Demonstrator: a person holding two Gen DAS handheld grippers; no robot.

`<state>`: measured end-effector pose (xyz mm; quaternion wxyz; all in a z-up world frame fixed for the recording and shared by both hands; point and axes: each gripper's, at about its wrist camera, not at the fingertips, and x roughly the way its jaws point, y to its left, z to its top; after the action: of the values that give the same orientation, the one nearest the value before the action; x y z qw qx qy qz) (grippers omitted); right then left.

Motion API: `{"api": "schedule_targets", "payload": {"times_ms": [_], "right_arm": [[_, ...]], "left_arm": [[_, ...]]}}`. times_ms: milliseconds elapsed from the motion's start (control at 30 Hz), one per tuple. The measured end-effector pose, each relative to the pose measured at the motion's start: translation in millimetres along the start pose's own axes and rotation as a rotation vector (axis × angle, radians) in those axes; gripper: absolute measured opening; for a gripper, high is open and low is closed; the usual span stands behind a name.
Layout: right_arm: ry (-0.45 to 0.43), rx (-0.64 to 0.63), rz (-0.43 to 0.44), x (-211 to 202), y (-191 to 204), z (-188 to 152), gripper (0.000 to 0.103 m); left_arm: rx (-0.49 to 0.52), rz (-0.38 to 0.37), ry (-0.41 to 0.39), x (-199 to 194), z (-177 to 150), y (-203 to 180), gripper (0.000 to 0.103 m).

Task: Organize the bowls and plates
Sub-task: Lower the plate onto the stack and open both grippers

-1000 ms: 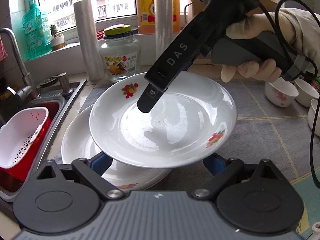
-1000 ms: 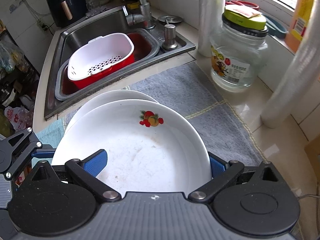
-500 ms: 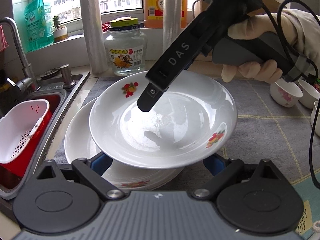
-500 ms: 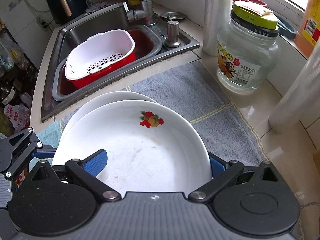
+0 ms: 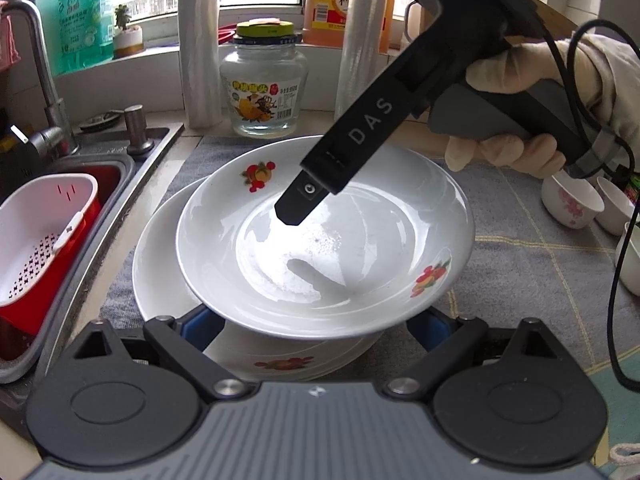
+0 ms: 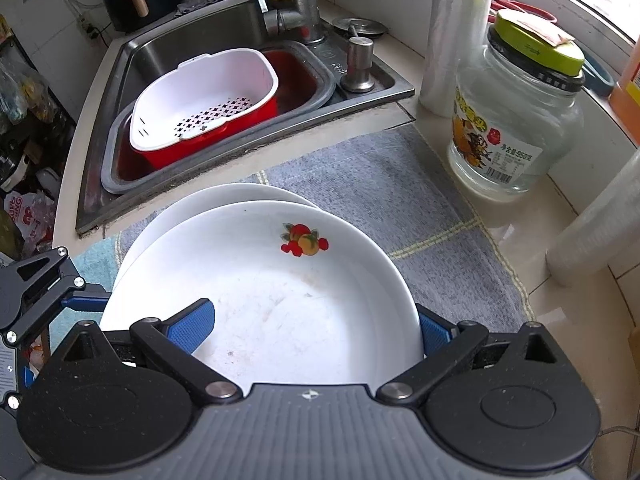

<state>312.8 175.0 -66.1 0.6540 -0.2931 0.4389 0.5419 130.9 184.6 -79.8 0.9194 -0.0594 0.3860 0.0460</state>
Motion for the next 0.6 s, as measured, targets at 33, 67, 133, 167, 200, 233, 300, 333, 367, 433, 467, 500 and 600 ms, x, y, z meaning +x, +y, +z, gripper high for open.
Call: {"api": "schedule_targets", "payload": {"times_ms": [33,67,133,167,200,233,300,333,367,433,467,500,600], "right_arm": [[0.002,-0.001,0.001,0.7,0.1,0.3,0.103],[0.003,-0.002,0.001,1.4,0.4,0.6,0.103],[0.008,-0.004,0.001,2.8,1.1,1.1,0.103],[0.011,-0.007,-0.001,3.3,2.0,1.1,0.103],[0.014,-0.009,-0.004,4.0,2.6,1.1,0.103],[0.016,-0.009,-0.005,4.7,2.8,1.1,0.103],[0.019,-0.007,-0.003,5.3,2.5,1.2,0.103],[0.019,-0.007,-0.004,5.3,2.6,1.2,0.103],[0.020,-0.009,-0.005,5.4,2.5,1.3,0.103],[0.023,-0.010,-0.009,5.3,2.9,1.3,0.103],[0.025,-0.012,-0.011,5.2,3.2,1.3,0.103],[0.027,-0.014,-0.013,5.3,3.3,1.5,0.103],[0.027,-0.012,-0.007,5.4,3.1,1.8,0.103]], "left_arm": [[-0.002,-0.005,0.006,0.3,0.5,1.8,0.096],[-0.007,-0.013,0.013,0.8,1.1,3.5,0.096],[-0.020,-0.032,0.031,2.2,2.5,7.4,0.096],[-0.025,-0.039,0.039,2.9,3.3,9.2,0.096],[-0.026,-0.043,0.044,3.7,3.8,10.5,0.096],[-0.022,-0.043,0.048,4.4,4.1,11.2,0.096],[-0.015,-0.048,0.059,5.4,5.1,12.2,0.096],[-0.015,-0.056,0.065,5.7,5.6,12.7,0.096],[-0.017,-0.063,0.069,6.2,5.8,13.3,0.096],[-0.019,-0.078,0.080,7.4,6.4,14.5,0.096],[-0.016,-0.081,0.085,8.3,7.1,15.1,0.096],[-0.014,-0.083,0.092,9.0,7.5,15.6,0.096],[-0.022,-0.099,0.123,12.1,8.0,18.5,0.096]]}}
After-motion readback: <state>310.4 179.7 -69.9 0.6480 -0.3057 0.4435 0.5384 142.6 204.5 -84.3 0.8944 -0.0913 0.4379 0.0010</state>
